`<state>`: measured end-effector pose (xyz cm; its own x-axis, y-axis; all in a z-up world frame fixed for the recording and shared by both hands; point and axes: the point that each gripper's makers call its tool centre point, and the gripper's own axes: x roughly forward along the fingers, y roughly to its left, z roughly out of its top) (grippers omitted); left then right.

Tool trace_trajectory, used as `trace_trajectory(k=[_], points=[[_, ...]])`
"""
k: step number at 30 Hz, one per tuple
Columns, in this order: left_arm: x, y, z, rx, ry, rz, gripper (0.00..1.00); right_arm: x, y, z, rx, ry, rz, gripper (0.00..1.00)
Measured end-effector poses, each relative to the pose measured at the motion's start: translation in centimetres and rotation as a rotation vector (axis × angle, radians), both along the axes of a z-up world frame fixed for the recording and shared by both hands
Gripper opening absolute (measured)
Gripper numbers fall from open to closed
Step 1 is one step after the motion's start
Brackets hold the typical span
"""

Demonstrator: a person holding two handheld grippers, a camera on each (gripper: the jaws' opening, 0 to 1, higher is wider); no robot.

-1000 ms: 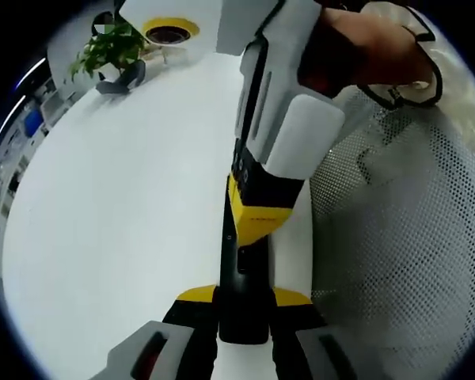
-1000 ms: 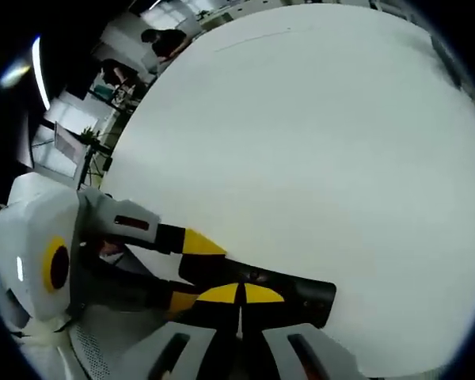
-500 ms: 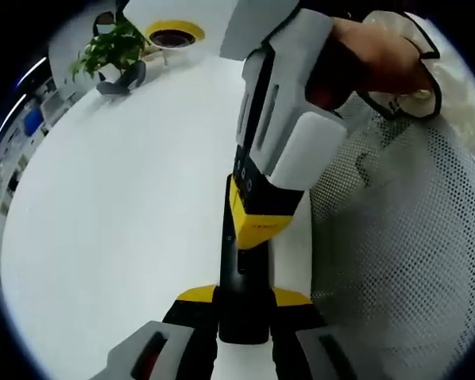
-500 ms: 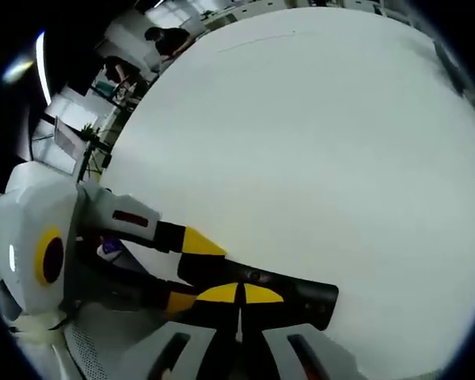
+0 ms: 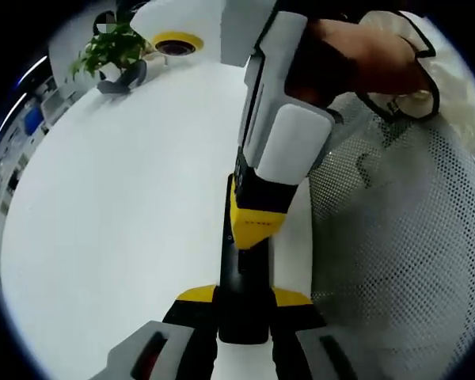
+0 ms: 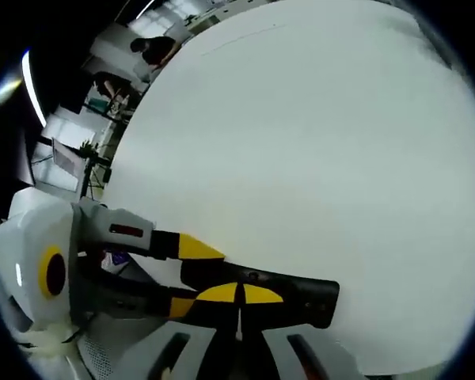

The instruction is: Press the specified remote control buttons in sequence, fully releasing each button before pressing the next.

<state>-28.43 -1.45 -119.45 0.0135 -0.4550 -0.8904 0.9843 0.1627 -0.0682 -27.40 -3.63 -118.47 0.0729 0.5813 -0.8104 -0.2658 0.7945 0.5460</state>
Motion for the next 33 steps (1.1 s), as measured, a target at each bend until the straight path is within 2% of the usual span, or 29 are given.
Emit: trace_trajectory(k=[7, 9, 13, 27, 33], points=[[-0.1, 0.0, 0.0, 0.000, -0.002, 0.004, 0.22, -0.3, 0.0, 0.3, 0.023, -0.036, -0.011, 0.00], [-0.1, 0.0, 0.1, 0.001, -0.006, 0.003, 0.22, -0.6, -0.2, 0.2, 0.006, -0.015, 0.003, 0.00], [-0.1, 0.0, 0.0, -0.004, -0.006, 0.005, 0.22, -0.8, -0.4, 0.1, -0.016, -0.022, 0.025, 0.00], [0.0, 0.0, 0.0, -0.009, -0.004, 0.004, 0.22, -1.4, -0.4, -0.2, -0.021, 0.011, 0.052, 0.00], [0.0, 0.0, 0.0, -0.009, -0.001, 0.000, 0.22, -1.5, -0.2, -0.3, -0.082, -0.010, 0.099, 0.00]])
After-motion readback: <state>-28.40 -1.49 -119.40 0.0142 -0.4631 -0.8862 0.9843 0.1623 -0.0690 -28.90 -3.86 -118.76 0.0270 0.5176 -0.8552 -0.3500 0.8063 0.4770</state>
